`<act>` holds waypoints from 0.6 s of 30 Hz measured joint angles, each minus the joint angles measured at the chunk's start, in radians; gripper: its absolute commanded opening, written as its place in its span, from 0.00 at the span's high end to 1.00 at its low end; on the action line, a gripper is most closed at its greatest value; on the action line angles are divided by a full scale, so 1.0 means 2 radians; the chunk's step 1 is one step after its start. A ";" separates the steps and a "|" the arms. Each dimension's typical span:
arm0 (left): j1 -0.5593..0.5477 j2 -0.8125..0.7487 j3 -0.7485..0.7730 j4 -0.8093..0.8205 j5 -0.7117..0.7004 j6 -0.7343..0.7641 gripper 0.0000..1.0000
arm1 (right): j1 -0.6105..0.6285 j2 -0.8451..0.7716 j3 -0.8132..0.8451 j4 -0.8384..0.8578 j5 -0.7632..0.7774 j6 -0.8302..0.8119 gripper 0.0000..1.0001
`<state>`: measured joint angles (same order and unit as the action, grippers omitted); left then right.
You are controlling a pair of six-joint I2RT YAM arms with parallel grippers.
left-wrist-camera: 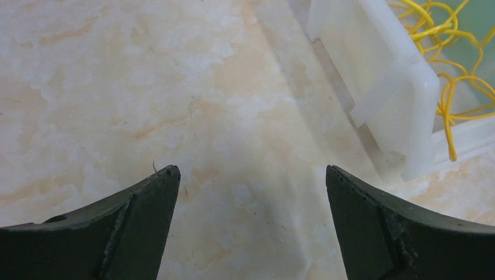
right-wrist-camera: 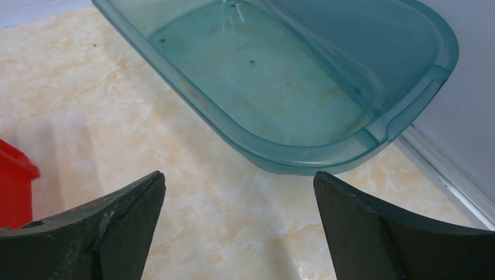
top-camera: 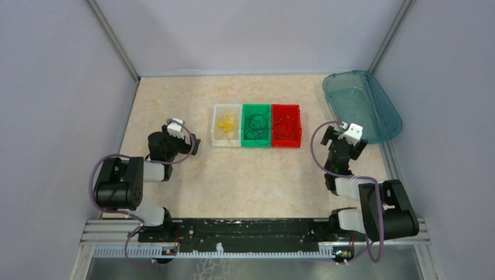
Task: Untangle the cables
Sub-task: Reset both arms
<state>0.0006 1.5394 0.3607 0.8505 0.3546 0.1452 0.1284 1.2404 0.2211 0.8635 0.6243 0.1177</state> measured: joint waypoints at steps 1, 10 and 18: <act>0.000 0.004 -0.001 0.010 -0.003 0.000 0.00 | -0.001 0.010 -0.004 0.015 -0.003 -0.002 0.01; 0.000 0.015 -0.081 0.160 -0.036 -0.011 0.01 | -0.001 0.102 -0.049 0.165 -0.069 -0.037 0.01; 0.000 0.016 -0.054 0.162 -0.065 -0.018 0.01 | -0.012 0.108 -0.037 0.167 -0.094 -0.040 0.01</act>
<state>0.0006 1.5719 0.2531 1.1751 0.2245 0.1093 0.1043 1.4559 0.1474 1.1973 0.4362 0.0368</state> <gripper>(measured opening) 0.996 0.990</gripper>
